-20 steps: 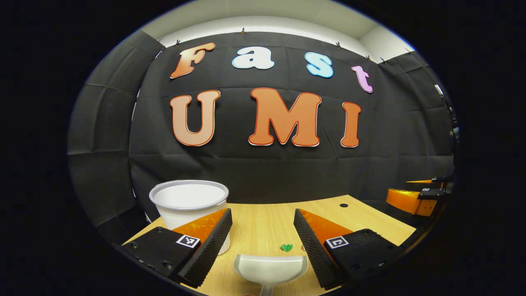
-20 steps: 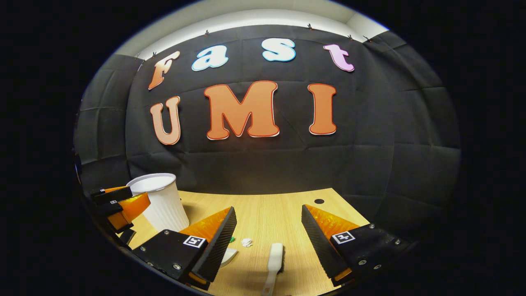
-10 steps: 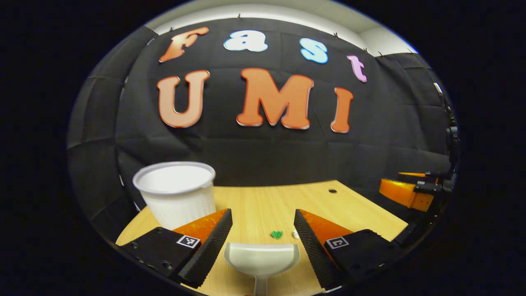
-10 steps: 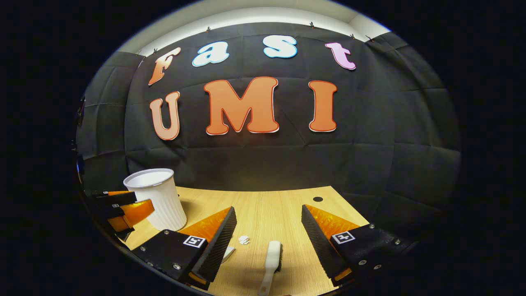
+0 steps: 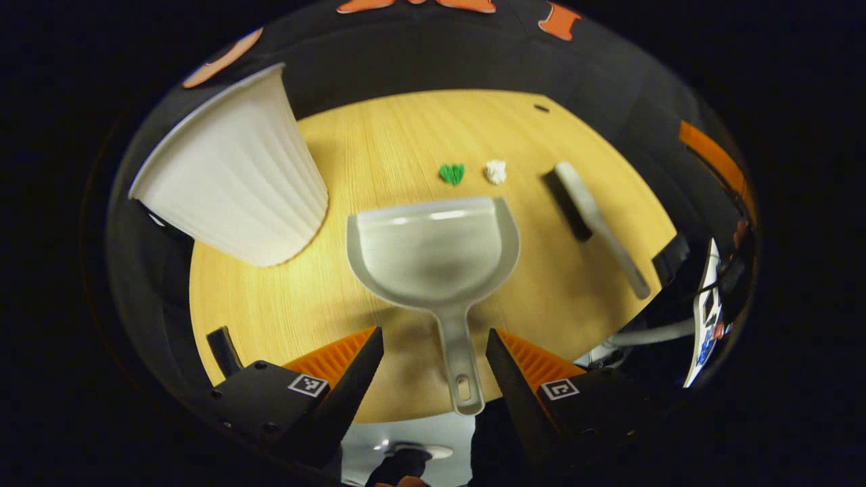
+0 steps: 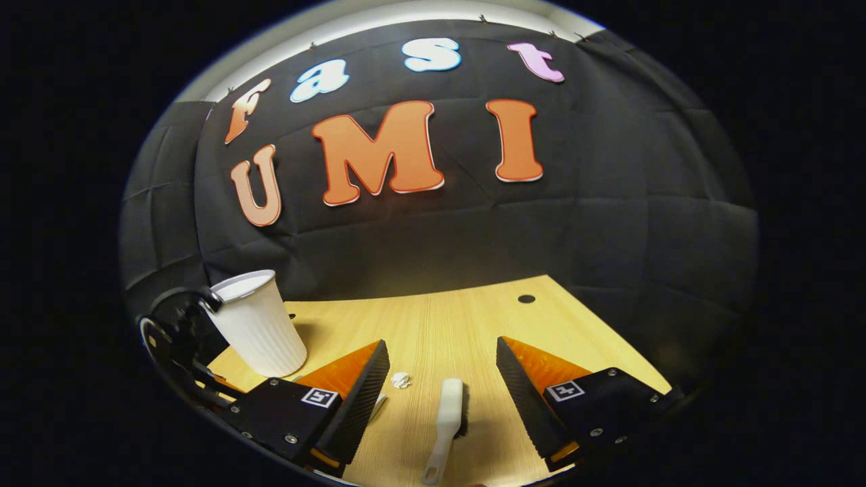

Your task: Pick up the small broom and dustpan from the desktop, sweep the trash into the dustpan with the broom, and then empty the trash into the garbage bin.

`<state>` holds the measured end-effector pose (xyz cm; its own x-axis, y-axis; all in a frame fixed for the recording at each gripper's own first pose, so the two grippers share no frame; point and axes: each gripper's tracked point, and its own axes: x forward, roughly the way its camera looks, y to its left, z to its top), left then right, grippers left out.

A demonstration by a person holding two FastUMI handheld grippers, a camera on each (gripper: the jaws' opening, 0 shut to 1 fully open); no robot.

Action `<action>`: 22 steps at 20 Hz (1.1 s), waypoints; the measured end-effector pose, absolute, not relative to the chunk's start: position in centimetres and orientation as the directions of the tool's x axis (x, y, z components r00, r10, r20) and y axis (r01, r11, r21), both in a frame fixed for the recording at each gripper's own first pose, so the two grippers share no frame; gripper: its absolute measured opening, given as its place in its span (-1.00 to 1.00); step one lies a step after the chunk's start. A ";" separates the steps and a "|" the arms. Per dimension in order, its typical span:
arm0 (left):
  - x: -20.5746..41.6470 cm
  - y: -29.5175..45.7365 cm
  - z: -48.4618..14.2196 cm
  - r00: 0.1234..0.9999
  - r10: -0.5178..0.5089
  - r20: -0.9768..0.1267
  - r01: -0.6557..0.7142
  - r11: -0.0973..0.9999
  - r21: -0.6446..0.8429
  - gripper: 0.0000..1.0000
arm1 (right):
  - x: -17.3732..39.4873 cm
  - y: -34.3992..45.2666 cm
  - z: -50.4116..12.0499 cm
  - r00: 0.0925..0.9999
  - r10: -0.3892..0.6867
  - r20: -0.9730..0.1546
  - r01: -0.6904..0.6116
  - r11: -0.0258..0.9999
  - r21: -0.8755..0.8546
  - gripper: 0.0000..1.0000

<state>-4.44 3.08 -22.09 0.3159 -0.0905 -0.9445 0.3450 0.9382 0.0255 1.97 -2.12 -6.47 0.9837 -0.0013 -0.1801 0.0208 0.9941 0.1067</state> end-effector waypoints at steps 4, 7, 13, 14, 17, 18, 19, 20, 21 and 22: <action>-1.9 1.8 -24.2 0.167 -0.063 -0.984 0.303 0.953 -0.010 0.96 | 2.8 -4.1 -7.3 0.975 -0.013 -0.224 0.037 0.994 0.103 0.91; -0.4 3.7 -24.7 0.112 -0.042 -0.993 0.226 0.974 -0.016 0.97 | 3.2 -4.8 -8.4 0.964 -0.006 -0.267 0.036 0.994 0.104 0.92; -0.3 4.8 -25.2 0.065 -0.039 -0.997 0.193 0.981 -0.025 0.20 | 4.5 -5.1 -9.5 0.948 0.020 -0.318 0.013 0.995 0.102 0.92; -0.1 4.5 -25.7 0.070 -0.043 -0.997 0.193 0.981 -0.028 0.14 | 4.7 -4.9 -9.8 0.944 0.029 -0.328 0.004 0.995 0.101 0.92; -0.3 4.1 -26.2 0.055 -0.056 -0.997 0.201 0.979 -0.043 -0.16 | 4.8 -3.9 -11.1 0.923 0.069 -0.379 -0.028 0.993 0.112 0.92; -0.2 4.4 -26.5 0.061 -0.056 -0.997 0.208 0.977 -0.042 -0.22 | 4.8 -3.7 -11.7 0.911 0.081 -0.405 -0.038 0.993 0.114 0.92; 0.1 4.5 -26.2 0.076 -0.057 -0.995 0.218 0.975 -0.039 -0.28 | 4.7 -3.4 -12.4 0.897 0.088 -0.434 -0.043 0.993 0.112 0.92; 0.5 4.6 -26.0 0.103 -0.058 -0.993 0.225 0.974 -0.034 -0.36 | 4.7 -3.2 -13.1 0.882 0.095 -0.462 -0.049 0.993 0.111 0.92; 0.8 4.3 -25.7 0.130 -0.064 -0.989 0.230 0.973 -0.032 -0.37 | 4.7 -3.0 -13.6 0.870 0.101 -0.483 -0.056 0.993 0.107 0.92; 0.9 4.2 -25.7 0.141 -0.068 -0.988 0.245 0.969 -0.032 -0.43 | 4.7 -2.8 -14.2 0.858 0.101 -0.504 -0.059 0.993 0.098 0.92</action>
<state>0.94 4.17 -25.69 0.1409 -0.0680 -0.9877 0.2448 0.9691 -0.0318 4.67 -2.85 -14.21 0.8580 0.1007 -0.5037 -0.0588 0.9934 0.0984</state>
